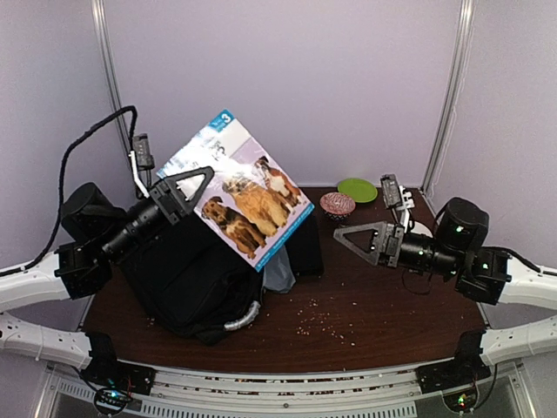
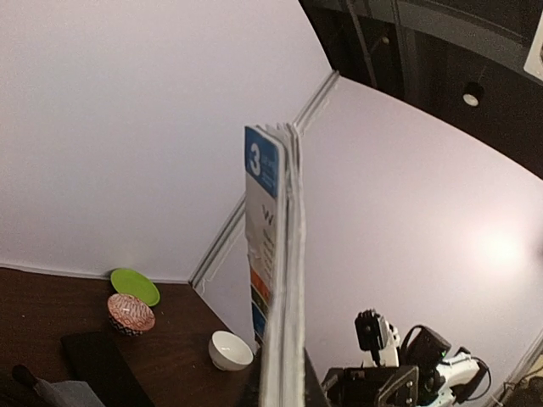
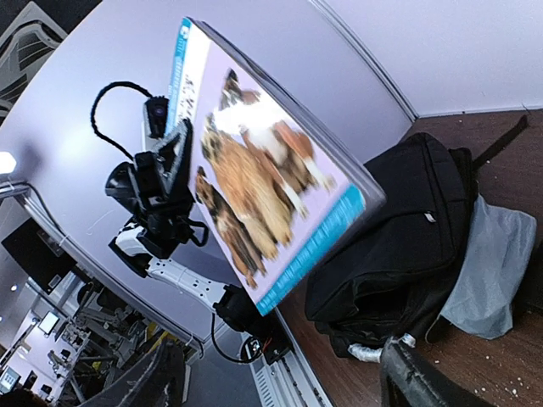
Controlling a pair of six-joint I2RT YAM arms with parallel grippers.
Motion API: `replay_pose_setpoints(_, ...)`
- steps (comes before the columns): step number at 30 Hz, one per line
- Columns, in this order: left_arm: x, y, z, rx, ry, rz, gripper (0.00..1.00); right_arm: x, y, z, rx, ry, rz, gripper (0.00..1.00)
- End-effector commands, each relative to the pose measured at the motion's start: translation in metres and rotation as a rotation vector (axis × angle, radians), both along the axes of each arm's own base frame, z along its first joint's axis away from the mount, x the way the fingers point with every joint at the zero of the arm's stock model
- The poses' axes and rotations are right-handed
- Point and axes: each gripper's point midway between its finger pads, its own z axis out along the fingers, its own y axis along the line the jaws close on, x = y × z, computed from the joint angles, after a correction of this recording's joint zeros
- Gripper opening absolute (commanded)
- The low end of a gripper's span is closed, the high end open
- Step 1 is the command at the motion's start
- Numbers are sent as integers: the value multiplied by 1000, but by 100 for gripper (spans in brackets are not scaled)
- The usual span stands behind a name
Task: Pack the student bag
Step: Pick up the book from the center of the board.
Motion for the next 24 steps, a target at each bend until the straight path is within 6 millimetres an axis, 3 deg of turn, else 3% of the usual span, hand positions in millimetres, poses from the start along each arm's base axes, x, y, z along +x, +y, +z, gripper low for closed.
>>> replay_pose_setpoints(1,17,45,37,-190,10,197,0,12,3,11,130,39,-68,79)
replay_pose_setpoints(6,7,36,49,-300,0,86,0,9,32,24,250,94,32,79)
replay_pose_setpoints(11,2,22,44,-369,43,-32,0,9,54,38,323,105,95,79)
replay_pose_setpoints(17,1,19,35,-418,88,-80,0,13,58,51,391,105,95,74)
replay_pose_setpoints(24,1,19,28,-441,120,-96,0,24,68,54,422,131,83,57)
